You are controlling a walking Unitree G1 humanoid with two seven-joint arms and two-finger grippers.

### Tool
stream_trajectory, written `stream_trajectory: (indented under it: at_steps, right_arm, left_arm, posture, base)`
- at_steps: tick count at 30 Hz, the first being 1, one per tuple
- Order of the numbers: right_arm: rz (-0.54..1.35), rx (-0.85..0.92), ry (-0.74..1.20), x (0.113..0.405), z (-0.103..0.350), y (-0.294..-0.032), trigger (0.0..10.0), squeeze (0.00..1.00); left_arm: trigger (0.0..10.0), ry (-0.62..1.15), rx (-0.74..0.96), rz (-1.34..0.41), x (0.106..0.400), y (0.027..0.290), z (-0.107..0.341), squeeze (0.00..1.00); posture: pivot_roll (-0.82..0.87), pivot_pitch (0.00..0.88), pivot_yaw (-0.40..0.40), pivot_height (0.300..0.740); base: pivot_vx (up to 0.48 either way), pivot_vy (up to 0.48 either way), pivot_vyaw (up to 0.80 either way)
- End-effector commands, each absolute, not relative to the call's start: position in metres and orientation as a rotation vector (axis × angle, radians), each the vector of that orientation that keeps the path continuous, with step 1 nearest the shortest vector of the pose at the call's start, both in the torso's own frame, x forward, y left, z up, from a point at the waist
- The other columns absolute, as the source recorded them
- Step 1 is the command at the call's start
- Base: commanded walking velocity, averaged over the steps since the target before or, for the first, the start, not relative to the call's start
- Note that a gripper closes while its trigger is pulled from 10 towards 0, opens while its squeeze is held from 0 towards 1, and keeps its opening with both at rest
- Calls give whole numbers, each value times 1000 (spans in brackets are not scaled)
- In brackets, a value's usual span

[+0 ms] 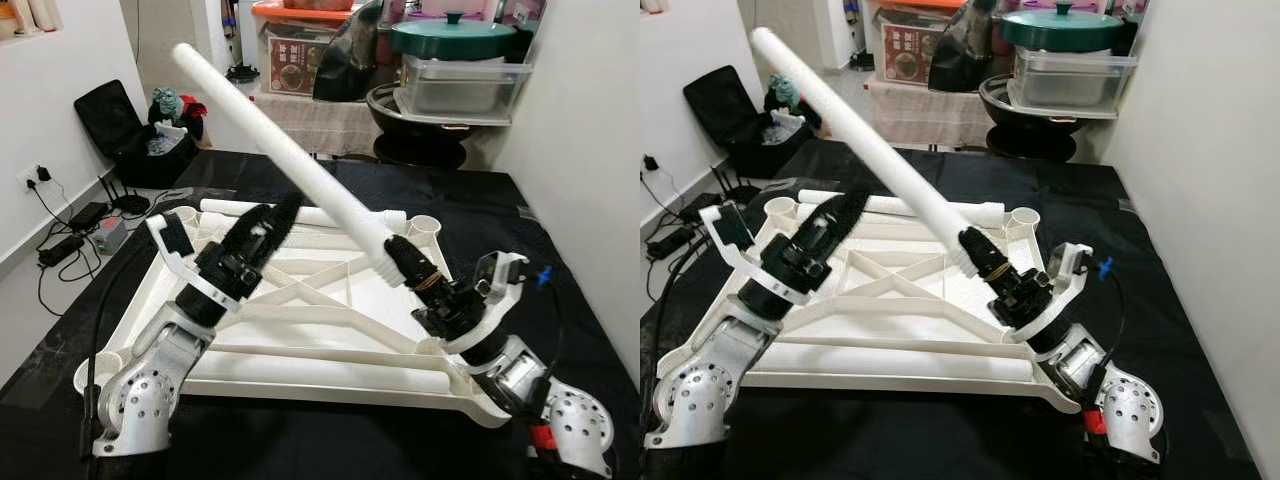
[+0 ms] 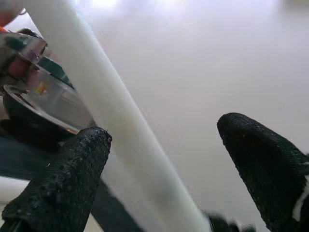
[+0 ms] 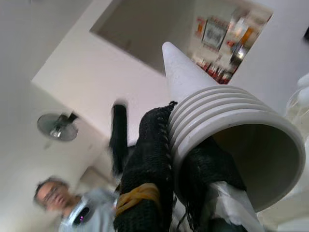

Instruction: Building children table

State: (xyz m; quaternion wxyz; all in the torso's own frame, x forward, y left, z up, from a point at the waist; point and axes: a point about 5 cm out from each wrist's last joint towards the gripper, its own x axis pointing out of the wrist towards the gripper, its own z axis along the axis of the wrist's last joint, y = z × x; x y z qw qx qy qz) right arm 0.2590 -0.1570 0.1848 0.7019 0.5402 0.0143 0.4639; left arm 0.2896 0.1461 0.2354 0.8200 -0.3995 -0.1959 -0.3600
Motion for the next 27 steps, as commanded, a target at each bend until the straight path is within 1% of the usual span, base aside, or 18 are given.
stream_trajectory:
  at_steps: [1,5,6,9,15,20,21,22,23,24,25,26,27]
  right_arm:
    - [1110,1193,17,250,190,-156,0,0]
    - [1110,1193,17,250,190,-156,0,0]
    - [1118,1188,27,247,189,-156,0,0]
    - [1128,1178,43,243,187,-155,0,0]
    - [1176,1104,150,231,177,-150,0,0]
    - [1185,1090,178,229,174,-149,0,0]
    - [1186,1059,222,227,169,-148,0,0]
    - [1186,1059,222,227,169,-148,0,0]
    - [1182,1037,250,227,165,-147,0,0]
    - [1182,1037,250,227,165,-147,0,0]
    - [1168,1023,256,229,165,-148,0,0]
    - [1168,1023,256,229,165,-148,0,0]
    - [1158,1014,254,232,165,-150,0,0]
  left_arm:
    - [10000,-391,-915,-709,296,157,230,0]
    - [10000,-391,-915,-709,296,157,230,0]
    - [10000,-384,-947,-697,298,161,228,0]
    - [10000,-373,-974,-699,300,164,226,0]
    - [10000,-392,-998,-686,307,175,232,0]
    - [10000,-403,-1008,-689,308,177,236,0]
    - [10000,-410,-1028,-718,309,178,242,0]
    - [10000,-410,-1028,-718,309,178,242,0]
    - [7804,-417,-1047,-755,309,176,248,0]
    - [7804,-417,-1047,-755,309,176,248,0]
    - [0,-421,-1072,-808,306,172,252,0]
    - [0,-421,-1072,-808,306,172,252,0]
    - [0,-422,-1089,-848,303,169,254,0]
  posture:
    - [81,0,-67,740]
    - [81,0,-67,740]
    - [71,0,-61,740]
    - [60,0,-56,740]
    - [61,0,-62,740]
    - [62,0,-65,740]
    - [59,0,-64,740]
    - [59,0,-64,740]
    - [60,0,-63,740]
    - [60,0,-63,740]
    - [58,0,-60,740]
    - [58,0,-60,740]
    - [57,0,-60,740]
  base:
    - [0,0,0]
    - [0,0,0]
    - [0,0,0]
    - [0,0,0]
    - [0,0,0]
    - [0,0,0]
    - [0,0,0]
    - [0,0,0]
    - [0,0,0]
    - [0,0,0]
    - [0,0,0]
    - [0,0,0]
    - [0,0,0]
